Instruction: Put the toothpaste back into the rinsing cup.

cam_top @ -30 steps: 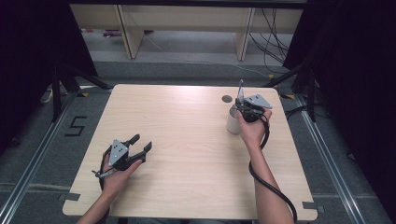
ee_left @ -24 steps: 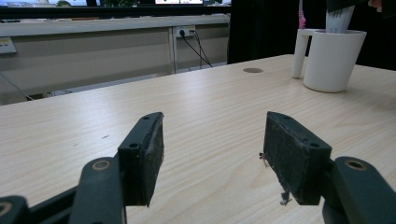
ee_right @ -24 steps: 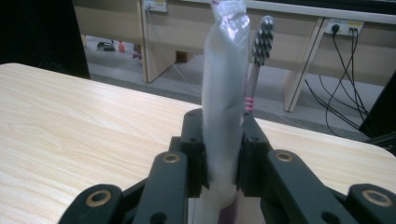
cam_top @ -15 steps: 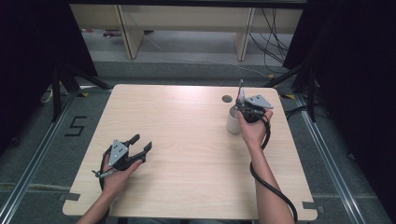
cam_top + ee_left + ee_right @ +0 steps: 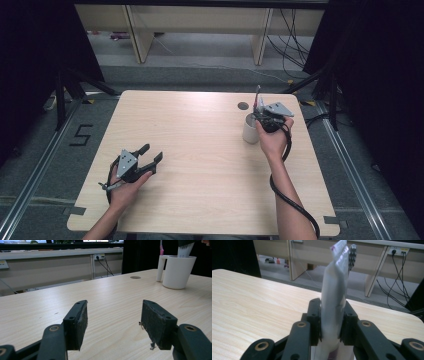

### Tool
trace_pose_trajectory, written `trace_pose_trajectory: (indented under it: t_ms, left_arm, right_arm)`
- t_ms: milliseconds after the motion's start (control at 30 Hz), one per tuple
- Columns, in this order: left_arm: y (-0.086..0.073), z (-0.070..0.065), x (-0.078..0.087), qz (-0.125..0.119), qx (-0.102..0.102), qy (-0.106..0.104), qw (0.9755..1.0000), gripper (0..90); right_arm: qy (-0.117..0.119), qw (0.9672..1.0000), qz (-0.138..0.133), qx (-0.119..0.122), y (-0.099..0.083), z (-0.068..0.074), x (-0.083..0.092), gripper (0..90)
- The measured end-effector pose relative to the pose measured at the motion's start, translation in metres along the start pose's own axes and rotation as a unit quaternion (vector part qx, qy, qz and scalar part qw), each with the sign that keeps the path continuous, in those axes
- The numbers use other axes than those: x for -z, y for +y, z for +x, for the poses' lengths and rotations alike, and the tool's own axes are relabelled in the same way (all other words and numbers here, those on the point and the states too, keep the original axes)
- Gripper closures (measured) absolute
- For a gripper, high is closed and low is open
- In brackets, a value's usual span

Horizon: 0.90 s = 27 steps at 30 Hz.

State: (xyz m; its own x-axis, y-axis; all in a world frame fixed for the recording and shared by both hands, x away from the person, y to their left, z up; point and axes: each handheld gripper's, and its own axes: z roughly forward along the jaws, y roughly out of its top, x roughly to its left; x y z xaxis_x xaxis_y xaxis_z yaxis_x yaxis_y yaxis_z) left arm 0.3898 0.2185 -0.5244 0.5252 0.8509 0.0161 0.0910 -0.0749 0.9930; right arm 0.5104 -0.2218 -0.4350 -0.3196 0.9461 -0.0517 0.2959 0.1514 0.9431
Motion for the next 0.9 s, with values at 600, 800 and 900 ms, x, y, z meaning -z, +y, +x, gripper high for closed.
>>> trace_pose_trajectory:
  t_ms: [600, 800, 900]
  left_arm:
    - [0.0, 0.0002, 0.0, 0.0, 0.001, 0.0, 1.0, 38.1]
    - [0.0, 0.0002, -0.0001, 0.0, 0.002, 0.001, 1.0, 38.1]
    - [0.0, 0.0002, 0.0, 0.0, 0.002, 0.001, 1.0, 38.1]
  right_arm:
    - [-0.006, 0.9999, 0.009, -0.006, 0.0008, -0.0004, 0.0026, 57.1]
    - [-0.002, 0.9995, 0.02, -0.026, 0.0009, -0.0005, 0.0057, 44.2]
    - [-0.008, 0.9993, 0.032, -0.019, -0.0009, -0.0022, 0.007, 38.5]
